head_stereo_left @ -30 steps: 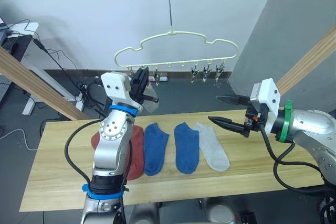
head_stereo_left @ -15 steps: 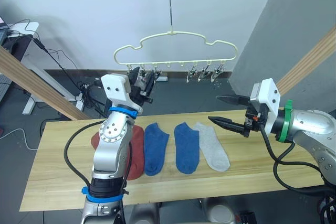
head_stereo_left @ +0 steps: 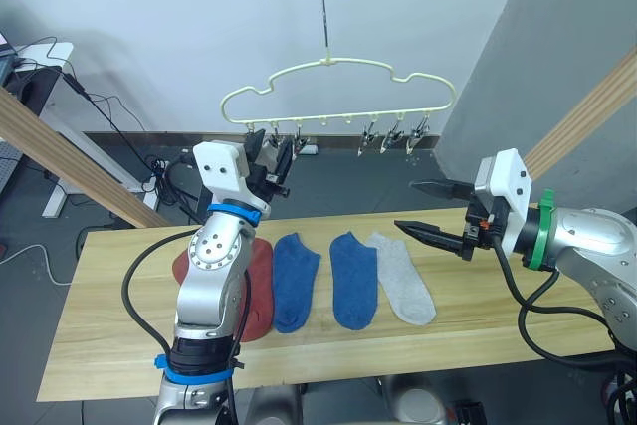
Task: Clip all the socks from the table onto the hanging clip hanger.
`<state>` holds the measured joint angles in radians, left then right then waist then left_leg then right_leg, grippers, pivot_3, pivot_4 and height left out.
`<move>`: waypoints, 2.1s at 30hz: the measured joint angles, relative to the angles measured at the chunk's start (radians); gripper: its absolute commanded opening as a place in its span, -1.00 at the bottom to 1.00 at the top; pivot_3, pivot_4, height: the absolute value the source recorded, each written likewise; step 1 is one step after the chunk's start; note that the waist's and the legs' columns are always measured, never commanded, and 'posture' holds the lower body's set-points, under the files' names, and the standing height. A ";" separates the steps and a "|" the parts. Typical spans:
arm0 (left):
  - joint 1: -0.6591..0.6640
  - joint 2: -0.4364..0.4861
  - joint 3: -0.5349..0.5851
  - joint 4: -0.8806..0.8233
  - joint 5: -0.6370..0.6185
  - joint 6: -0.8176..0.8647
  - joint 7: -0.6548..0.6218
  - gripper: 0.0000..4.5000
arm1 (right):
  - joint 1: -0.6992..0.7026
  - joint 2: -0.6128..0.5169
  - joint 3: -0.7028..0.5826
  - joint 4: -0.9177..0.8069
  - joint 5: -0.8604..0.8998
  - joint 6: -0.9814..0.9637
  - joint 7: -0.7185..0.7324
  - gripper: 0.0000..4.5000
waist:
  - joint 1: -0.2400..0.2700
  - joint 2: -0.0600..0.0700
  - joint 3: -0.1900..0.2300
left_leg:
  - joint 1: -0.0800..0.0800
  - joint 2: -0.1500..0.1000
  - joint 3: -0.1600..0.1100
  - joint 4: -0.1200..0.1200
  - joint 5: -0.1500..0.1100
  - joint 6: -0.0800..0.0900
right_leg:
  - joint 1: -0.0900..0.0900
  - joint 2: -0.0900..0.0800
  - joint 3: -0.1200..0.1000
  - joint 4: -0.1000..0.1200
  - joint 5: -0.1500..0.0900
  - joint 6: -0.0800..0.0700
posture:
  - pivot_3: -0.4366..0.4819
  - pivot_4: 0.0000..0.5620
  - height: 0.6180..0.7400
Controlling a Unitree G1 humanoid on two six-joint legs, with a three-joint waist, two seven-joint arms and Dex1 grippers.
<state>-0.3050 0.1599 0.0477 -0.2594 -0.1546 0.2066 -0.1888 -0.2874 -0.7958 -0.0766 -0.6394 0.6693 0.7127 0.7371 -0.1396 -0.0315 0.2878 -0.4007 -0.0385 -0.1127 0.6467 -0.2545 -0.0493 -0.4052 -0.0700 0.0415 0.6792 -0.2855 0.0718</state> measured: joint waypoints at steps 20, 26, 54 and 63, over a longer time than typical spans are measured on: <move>0.000 0.001 0.009 0.062 -0.006 -0.066 -0.026 -0.72 | 0.001 0.004 0.000 0.000 0.000 0.000 -0.010 0.49 | 0.000 0.000 0.000 | 0.000 0.000 0.000 0.000 0.000 0.000 | 0.000 0.000 0.000 0.000 0.000 0.000 | -0.66 -0.04 1.00; -0.003 0.001 0.020 0.066 -0.035 -0.066 -0.045 -0.72 | 0.002 0.005 0.000 0.000 -0.001 -0.001 -0.010 0.49 | 0.000 0.000 0.000 | 0.000 0.000 0.000 0.000 0.000 0.000 | 0.000 0.000 0.000 0.000 0.000 0.000 | -0.66 -0.04 1.00; -0.023 0.023 0.018 0.029 -0.035 0.023 -0.039 0.34 | -0.034 -0.013 0.003 -0.005 0.044 0.009 0.039 0.49 | -0.001 0.000 0.000 | 0.000 0.000 0.000 0.000 0.000 0.000 | 0.000 0.000 0.000 0.001 0.000 0.000 | -0.65 -0.01 1.00; -0.023 0.014 0.018 0.025 -0.037 0.024 -0.036 0.34 | -0.095 -0.012 0.024 0.020 0.057 0.020 0.061 0.49 | 0.000 0.000 0.000 | 0.000 0.000 0.000 0.000 0.000 0.000 | 0.000 0.000 0.000 0.000 0.000 0.000 | -0.63 0.01 1.00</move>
<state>-0.3285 0.1736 0.0659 -0.2339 -0.1911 0.2301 -0.2250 -0.3821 -0.8083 -0.0522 -0.6197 0.7267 0.7326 0.7983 -0.1395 -0.0315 0.2877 -0.4008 -0.0384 -0.1127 0.6471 -0.2544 -0.0491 -0.4052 -0.0701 0.0416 0.6796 -0.2853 0.0720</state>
